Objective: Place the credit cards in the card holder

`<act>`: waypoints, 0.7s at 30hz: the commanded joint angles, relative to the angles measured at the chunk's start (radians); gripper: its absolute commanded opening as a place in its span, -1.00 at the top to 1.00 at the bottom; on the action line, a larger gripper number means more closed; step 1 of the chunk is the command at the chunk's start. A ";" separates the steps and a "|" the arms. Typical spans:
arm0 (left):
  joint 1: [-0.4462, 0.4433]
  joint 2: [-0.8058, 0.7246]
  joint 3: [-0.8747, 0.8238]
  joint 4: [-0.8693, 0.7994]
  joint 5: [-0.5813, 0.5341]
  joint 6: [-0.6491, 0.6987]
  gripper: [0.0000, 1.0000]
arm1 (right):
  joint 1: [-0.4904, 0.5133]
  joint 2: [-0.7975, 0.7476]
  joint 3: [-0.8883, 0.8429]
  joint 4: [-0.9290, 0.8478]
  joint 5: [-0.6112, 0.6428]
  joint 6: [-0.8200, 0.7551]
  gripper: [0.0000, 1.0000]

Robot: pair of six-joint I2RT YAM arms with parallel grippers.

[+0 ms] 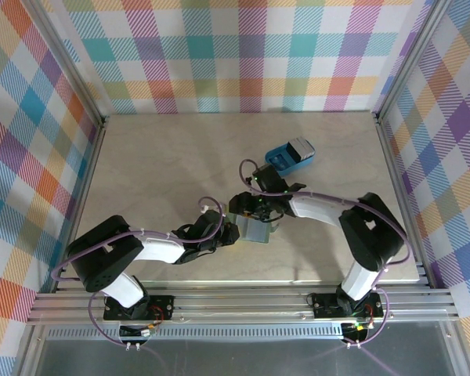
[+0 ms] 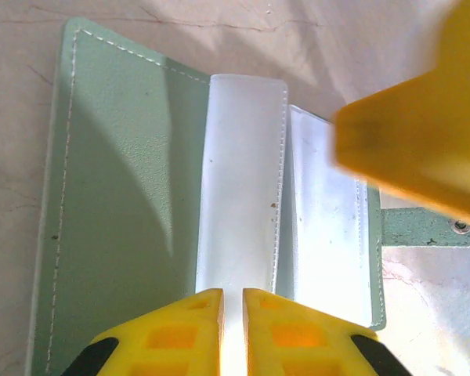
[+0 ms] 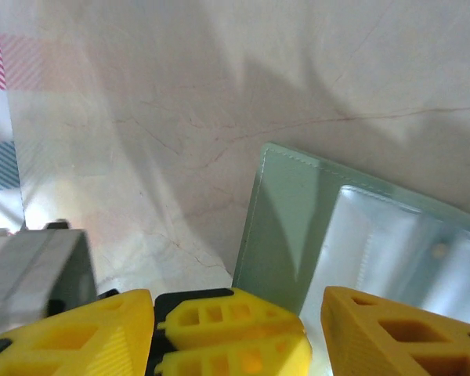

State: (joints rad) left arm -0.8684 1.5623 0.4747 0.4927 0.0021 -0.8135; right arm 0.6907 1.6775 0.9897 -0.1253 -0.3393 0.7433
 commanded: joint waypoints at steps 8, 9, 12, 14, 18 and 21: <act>-0.010 -0.012 -0.015 0.034 0.000 -0.007 0.70 | -0.005 0.040 -0.008 -0.071 -0.001 -0.041 -0.21; -0.009 -0.029 -0.013 0.022 -0.004 -0.008 0.70 | -0.003 0.043 -0.006 -0.063 -0.008 -0.042 -0.21; -0.008 -0.097 -0.019 -0.018 -0.042 -0.015 0.70 | -0.003 0.047 -0.004 -0.045 -0.033 -0.044 -0.21; -0.005 -0.153 -0.043 -0.019 -0.070 -0.037 0.70 | -0.003 0.046 0.000 -0.040 -0.045 -0.048 -0.21; 0.001 -0.284 -0.057 -0.125 -0.121 -0.049 0.70 | -0.007 0.030 -0.008 -0.032 -0.044 -0.050 -0.22; 0.004 -0.394 -0.053 -0.258 -0.170 -0.037 0.70 | -0.020 0.019 -0.006 -0.020 -0.054 -0.049 -0.22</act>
State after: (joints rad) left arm -0.8680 1.2469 0.4282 0.3733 -0.0978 -0.8486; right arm 0.6788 1.7233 0.9890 -0.1696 -0.3653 0.7166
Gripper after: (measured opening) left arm 0.149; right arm 0.608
